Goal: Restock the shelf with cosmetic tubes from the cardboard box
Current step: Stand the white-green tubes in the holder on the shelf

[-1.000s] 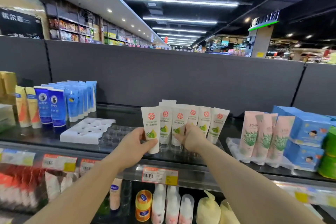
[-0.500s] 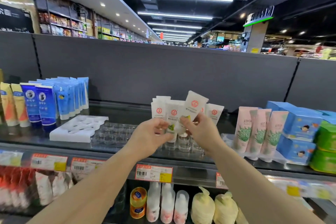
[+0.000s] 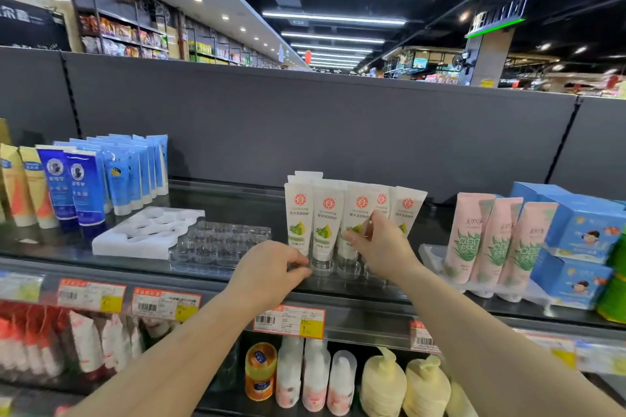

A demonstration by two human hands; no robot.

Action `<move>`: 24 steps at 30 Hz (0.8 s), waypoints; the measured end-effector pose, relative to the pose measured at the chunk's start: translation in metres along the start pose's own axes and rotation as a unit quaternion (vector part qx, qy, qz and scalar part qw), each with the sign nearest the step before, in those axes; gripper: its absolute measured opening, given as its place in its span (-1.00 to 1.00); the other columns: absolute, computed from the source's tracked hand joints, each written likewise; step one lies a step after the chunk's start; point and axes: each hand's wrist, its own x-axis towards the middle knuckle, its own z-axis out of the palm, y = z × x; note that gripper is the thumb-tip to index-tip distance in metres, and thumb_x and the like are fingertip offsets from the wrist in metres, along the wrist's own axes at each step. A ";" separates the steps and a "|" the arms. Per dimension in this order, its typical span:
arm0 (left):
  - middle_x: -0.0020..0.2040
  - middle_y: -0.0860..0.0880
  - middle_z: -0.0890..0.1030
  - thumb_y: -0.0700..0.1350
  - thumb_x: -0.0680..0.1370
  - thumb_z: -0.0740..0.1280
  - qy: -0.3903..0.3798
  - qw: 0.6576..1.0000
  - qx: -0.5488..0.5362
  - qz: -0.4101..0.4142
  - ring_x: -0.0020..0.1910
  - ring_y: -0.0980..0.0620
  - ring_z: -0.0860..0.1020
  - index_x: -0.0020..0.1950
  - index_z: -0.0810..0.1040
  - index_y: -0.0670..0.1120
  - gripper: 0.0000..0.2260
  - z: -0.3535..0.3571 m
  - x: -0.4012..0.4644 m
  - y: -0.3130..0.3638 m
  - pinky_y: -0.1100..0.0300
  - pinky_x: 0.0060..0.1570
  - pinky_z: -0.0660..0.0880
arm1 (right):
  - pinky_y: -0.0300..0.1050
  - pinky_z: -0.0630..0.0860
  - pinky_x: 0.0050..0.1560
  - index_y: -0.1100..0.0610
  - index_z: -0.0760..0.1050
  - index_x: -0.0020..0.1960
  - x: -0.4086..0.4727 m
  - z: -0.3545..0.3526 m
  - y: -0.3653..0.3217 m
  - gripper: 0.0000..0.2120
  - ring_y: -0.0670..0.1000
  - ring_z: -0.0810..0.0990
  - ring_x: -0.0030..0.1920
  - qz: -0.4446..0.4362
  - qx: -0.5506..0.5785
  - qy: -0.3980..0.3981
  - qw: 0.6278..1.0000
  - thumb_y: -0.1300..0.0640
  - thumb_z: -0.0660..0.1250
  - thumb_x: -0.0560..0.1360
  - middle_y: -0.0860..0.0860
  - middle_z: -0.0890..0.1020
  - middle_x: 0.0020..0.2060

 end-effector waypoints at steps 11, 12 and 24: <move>0.14 0.10 0.61 0.06 0.57 0.30 -0.029 0.999 0.014 -0.009 0.04 0.19 0.51 0.22 0.60 0.06 -0.74 -0.007 -0.006 0.007 0.23 0.09 0.44 | -0.29 0.38 -0.29 0.04 0.31 0.04 0.003 -0.001 0.003 -0.79 -0.17 0.45 -0.18 -0.015 -0.054 -0.047 0.997 0.02 0.33 0.55 -0.12 0.48 -0.08; 0.15 0.09 0.61 0.06 0.57 0.29 -0.036 0.999 0.015 -0.011 0.04 0.19 0.50 0.23 0.59 0.06 -0.74 -0.007 -0.007 0.008 0.24 0.09 0.43 | -0.29 0.40 -0.28 0.04 0.32 0.04 0.002 -0.002 0.004 -0.79 -0.17 0.47 -0.17 -0.016 -0.048 -0.047 0.998 0.03 0.33 0.55 -0.12 0.49 -0.07; 0.20 0.07 0.57 0.06 0.58 0.28 0.022 0.999 -0.036 -0.033 0.09 0.16 0.49 0.31 0.49 0.02 -0.68 -0.030 -0.018 0.012 0.27 0.04 0.38 | -0.21 0.47 -0.24 0.07 0.34 0.37 -0.032 -0.008 -0.013 -0.54 -0.01 0.56 0.05 0.041 0.050 0.026 0.998 -0.02 0.34 0.54 0.01 0.55 0.20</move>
